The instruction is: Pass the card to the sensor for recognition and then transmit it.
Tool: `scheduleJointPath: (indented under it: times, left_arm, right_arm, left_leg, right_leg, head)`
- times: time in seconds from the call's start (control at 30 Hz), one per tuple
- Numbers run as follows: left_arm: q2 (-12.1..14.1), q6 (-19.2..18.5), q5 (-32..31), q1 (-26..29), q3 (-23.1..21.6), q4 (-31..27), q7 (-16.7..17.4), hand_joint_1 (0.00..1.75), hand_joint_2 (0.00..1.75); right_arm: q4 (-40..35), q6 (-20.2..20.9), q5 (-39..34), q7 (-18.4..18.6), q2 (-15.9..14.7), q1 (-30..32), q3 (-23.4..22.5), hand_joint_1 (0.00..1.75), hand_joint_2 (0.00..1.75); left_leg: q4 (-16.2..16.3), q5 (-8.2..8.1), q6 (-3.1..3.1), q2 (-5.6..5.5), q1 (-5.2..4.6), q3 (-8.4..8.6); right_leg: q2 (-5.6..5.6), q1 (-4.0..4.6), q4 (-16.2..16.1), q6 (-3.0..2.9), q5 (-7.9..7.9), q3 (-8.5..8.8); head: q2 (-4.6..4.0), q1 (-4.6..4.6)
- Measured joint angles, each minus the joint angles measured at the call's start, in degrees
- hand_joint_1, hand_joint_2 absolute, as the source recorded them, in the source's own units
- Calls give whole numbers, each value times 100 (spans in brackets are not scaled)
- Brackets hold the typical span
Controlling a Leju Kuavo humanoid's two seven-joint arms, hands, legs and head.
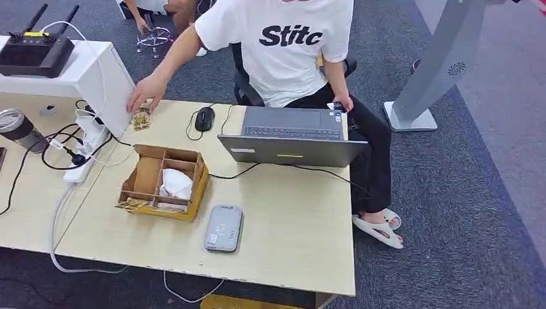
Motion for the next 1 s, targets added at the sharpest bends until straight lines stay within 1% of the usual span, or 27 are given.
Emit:
scheduleJointPath:
  times: [0.17, 0.27, 0.3, 0.33, 0.37, 0.47, 0.5, 0.6, 0.67, 0.73, 0.77, 0.83, 0.87, 0.93, 0.97, 1.0]
  left_arm:
    - [35, -473, -111, -74, -15, -256, -77, 0, 175]
    - [48, -842, -96, -132, -83, -444, -70, 0, 175]
    - [66, -886, -116, -132, -147, -506, -68, 0, 175]
    - [83, -846, -157, -132, -241, -562, -48, 0, 175]
    - [94, -750, -186, -127, -352, -606, -2, 0, 175]
    - [142, -194, -212, -45, -884, -674, 197, 0, 175]
    - [160, -105, -205, -22, -1039, -687, 227, 0, 175]
    - [188, -9, -153, 58, -1371, -722, 273, 0, 175]
    - [199, 24, -133, 101, -1489, -724, 273, 0, 175]
    - [238, 195, -96, 153, -1642, -724, 278, 0, 175]
    - [284, 387, -105, 184, -1767, -722, 317, 0, 175]
    - [411, 993, -96, 283, -2189, -722, 534, 0, 175]
    - [508, 1347, -65, 337, -2495, -720, 671, 0, 175]
    - [744, 1931, -66, 413, -3099, -689, 910, 0, 175]
    - [866, 2184, 18, 436, -3397, -650, 1015, 0, 175]
    - [993, 2262, 216, 442, -3692, -600, 1093, 0, 175]
  right_arm:
    - [0, 83, 57, 59, 0, -2, 15, 0, 175]
    - [0, 94, 138, 188, 0, -6, 35, 0, 175]
    - [0, 105, 157, 221, 0, -7, 46, 0, 175]
    - [0, 107, 199, 256, 0, -7, 59, 0, 175]
    - [0, 109, 238, 273, 0, -8, 68, 0, 175]
    - [0, 140, 313, 330, 0, -23, 116, 0, 175]
    - [0, 157, 323, 341, 0, -28, 125, 0, 175]
    - [0, 168, 341, 341, 0, -33, 151, 0, 175]
    - [0, 171, 348, 343, 0, -32, 153, 0, 175]
    - [0, 177, 391, 350, 0, -32, 160, 0, 175]
    - [0, 188, 428, 363, 0, -34, 162, 0, 175]
    - [0, 197, 494, 418, 0, -49, 171, 0, 175]
    - [0, 203, 525, 450, 0, -58, 179, 0, 175]
    - [0, 210, 588, 490, 0, -72, 197, 0, 175]
    - [0, 212, 630, 516, 0, -76, 203, 0, 175]
    - [0, 230, 673, 538, 0, -80, 217, 0, 175]
  left_leg:
    - [0, 0, 0, -1, 1, 0]
    - [0, 0, 0, -1, 2, 1]
    - [0, 0, 0, -1, 2, 1]
    - [0, 0, -1, -1, 2, 1]
    - [0, 1, -1, -1, 2, 2]
    - [0, 1, 0, -1, 2, 1]
    - [0, 2, 0, -1, 1, 1]
    - [0, 1, 0, 0, 0, 1]
    - [0, 1, 0, 0, 1, 1]
    - [1, 1, 0, 0, 1, 1]
    - [2, 1, 0, -1, 1, 2]
    - [1, 1, 0, -2, 2, 1]
    - [1, 1, 0, -2, 2, 2]
    - [1, 2, 0, -2, 2, 3]
    - [1, 3, -2, -4, 3, 4]
    - [1, 7, -7, -7, 3, 4]
  right_leg:
    - [0, 0, 0, 0, 0, -1]
    - [0, 0, 0, 0, 0, -4]
    - [0, 0, 0, 0, 0, -4]
    - [0, 0, 0, 0, 0, -5]
    - [0, 0, 0, 0, 0, -5]
    - [0, 0, 1, -1, 1, 1]
    - [-1, 0, 1, -1, 1, 2]
    - [0, 0, 1, -1, 1, 2]
    - [0, -1, 1, -1, 1, 1]
    - [0, -1, 0, -1, 1, -2]
    - [0, -1, -1, 0, 0, -9]
    - [-1, 0, 0, 0, 0, -10]
    - [-2, 0, 0, -1, 0, -10]
    - [-2, 0, 0, -1, 1, -9]
    - [-3, 0, 0, -1, 1, -8]
    - [-5, 0, 1, -1, 1, -7]
  head:
    - [0, 0]
    - [0, 0]
    - [0, 0]
    - [0, 2]
    - [0, -2]
    - [0, 2]
    - [0, 0]
    - [0, 0]
    - [0, 2]
    - [0, 0]
    - [0, 2]
    - [0, 2]
    - [0, 2]
    - [0, 0]
    - [0, 0]
    - [0, 0]
